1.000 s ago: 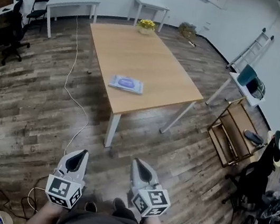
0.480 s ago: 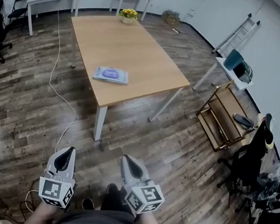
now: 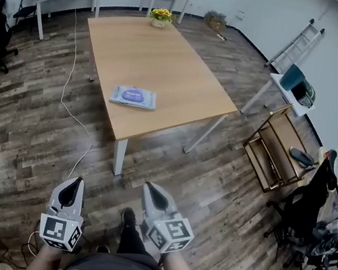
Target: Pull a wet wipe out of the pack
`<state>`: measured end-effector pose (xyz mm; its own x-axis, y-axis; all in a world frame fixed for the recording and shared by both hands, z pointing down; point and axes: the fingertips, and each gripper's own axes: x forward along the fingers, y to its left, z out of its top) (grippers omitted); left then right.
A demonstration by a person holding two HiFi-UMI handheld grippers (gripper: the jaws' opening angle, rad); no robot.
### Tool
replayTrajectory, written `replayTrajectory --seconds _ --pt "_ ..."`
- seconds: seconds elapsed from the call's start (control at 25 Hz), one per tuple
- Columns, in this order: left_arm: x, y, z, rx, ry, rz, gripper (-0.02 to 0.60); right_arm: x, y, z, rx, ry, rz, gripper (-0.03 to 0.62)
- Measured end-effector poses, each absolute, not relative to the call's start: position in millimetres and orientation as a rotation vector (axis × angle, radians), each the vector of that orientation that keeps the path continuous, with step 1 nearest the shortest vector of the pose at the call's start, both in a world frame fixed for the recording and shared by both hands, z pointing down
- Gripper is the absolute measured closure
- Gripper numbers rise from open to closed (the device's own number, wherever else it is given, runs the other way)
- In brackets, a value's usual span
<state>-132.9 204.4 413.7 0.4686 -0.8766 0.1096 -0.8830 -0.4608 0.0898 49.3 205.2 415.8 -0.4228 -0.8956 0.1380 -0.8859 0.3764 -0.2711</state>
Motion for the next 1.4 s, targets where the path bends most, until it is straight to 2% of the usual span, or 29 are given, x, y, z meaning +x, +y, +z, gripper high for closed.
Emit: replayTrajectory --seconds 0.36,0.76,1.0,1.4 --pt "-100.1 113.4 415.2 2.517 -1.598 0.065 0.563 87.3 101.5 413.1 -1.642 2.617 -0.471 0.603" --pt "-65.4 51.2 409.4 2.500 -1.673 0.119 0.563 142.9 45.1 434.2 -1.573 2.701 -0.564 0.603" --pt "-57.9 32.5 398.4 2.517 -1.714 0.141 0.563 149.0 20.9 435.0 -1.569 2.728 -0.554 0.603" --pt "-59.3 -7.8 425.7 2.519 -1.624 0.161 0.563 142.2 -7.0 449.1 -1.630 2.705 -0.605 0.603"
